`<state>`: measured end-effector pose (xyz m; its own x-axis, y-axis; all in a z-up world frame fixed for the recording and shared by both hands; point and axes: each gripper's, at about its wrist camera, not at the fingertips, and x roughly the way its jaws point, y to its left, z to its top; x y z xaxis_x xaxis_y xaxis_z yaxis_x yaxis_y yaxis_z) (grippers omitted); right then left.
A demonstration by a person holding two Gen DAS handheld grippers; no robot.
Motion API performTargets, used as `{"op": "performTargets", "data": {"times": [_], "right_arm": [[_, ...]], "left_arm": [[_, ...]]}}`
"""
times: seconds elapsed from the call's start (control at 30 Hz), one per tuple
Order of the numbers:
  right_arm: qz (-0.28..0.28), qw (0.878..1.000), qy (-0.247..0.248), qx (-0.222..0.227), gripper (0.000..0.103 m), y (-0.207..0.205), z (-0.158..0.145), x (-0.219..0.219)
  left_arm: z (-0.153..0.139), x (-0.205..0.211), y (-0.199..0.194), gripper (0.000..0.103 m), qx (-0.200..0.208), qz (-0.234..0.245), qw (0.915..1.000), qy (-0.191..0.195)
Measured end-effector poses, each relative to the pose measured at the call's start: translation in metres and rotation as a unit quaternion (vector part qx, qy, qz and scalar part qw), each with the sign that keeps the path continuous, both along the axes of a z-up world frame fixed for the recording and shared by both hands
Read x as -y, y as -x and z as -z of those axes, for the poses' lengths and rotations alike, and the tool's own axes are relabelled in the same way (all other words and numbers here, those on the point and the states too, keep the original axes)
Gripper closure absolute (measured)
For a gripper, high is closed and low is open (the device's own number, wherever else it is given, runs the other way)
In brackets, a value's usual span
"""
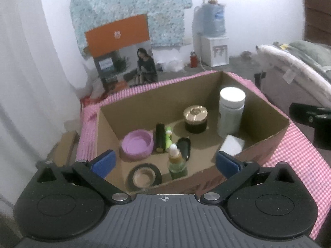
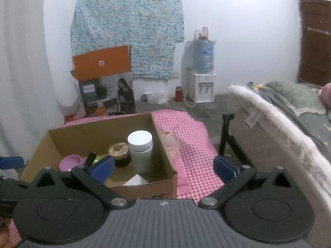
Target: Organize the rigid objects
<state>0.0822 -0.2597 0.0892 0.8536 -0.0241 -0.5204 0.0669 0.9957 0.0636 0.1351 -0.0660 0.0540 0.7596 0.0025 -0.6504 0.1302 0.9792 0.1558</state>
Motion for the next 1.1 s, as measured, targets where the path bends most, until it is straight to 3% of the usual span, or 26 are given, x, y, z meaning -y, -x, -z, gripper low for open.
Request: {"op": "performTargets", "data": {"times": [0.13, 0.47, 1.1], "right_arm": [[-0.006, 1.0, -0.006, -0.019, 0.0, -0.003, 0.004, -0.001], [-0.056, 0.995, -0.014, -0.081, 0.0, -0.018, 0.023, -0.028], [-0.059, 0.993, 0.006, -0.103, 0.0, -0.032, 0.03, -0.039]], "left_arm": [[0.003, -0.016, -0.005, 0.0, -0.031, -0.023, 0.9989, 0.027], [0.003, -0.032, -0.005, 0.0, -0.045, -0.05, 0.9969, 0.04], [0.006, -0.043, -0.009, 0.0, -0.055, -0.066, 0.9953, 0.043]]}}
